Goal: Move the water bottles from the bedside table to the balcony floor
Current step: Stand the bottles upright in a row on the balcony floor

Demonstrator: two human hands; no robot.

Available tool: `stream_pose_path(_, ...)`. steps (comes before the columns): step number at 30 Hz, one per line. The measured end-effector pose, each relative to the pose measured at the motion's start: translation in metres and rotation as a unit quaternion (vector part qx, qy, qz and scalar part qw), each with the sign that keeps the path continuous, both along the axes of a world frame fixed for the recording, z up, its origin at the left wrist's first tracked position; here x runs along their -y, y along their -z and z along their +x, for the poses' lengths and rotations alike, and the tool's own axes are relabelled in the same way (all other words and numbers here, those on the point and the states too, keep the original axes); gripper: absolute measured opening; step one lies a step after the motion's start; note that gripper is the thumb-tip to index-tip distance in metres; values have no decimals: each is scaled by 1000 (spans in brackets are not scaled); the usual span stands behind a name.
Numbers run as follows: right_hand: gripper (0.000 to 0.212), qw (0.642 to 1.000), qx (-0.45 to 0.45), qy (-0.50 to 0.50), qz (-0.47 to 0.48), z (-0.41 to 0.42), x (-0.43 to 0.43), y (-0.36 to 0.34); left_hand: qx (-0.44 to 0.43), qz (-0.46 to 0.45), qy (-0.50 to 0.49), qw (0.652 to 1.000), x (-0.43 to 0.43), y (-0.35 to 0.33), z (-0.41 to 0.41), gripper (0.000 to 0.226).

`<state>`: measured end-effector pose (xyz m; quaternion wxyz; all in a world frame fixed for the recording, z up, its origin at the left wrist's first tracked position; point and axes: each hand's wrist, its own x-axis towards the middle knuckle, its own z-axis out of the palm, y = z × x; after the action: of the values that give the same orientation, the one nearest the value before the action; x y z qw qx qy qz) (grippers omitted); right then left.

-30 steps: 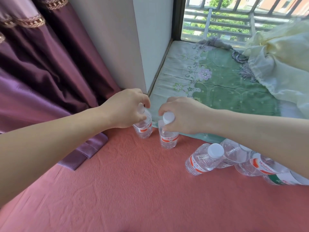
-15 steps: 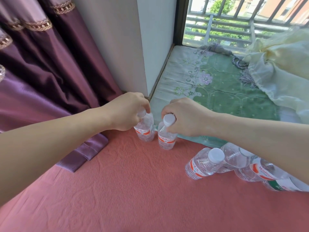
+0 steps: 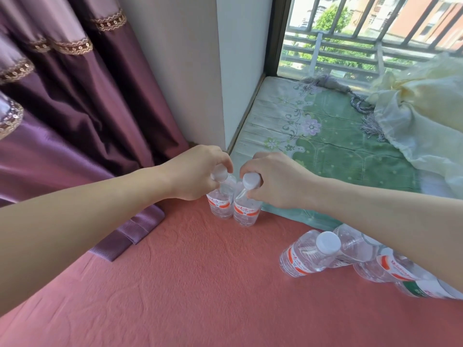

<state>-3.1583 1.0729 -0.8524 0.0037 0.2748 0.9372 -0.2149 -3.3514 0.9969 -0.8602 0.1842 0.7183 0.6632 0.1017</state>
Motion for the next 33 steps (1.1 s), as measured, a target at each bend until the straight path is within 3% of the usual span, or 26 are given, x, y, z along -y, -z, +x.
stream_pose_path(33,26,999,-20,30,1,3,10,12,46,26,0,999,2,10,-6,40)
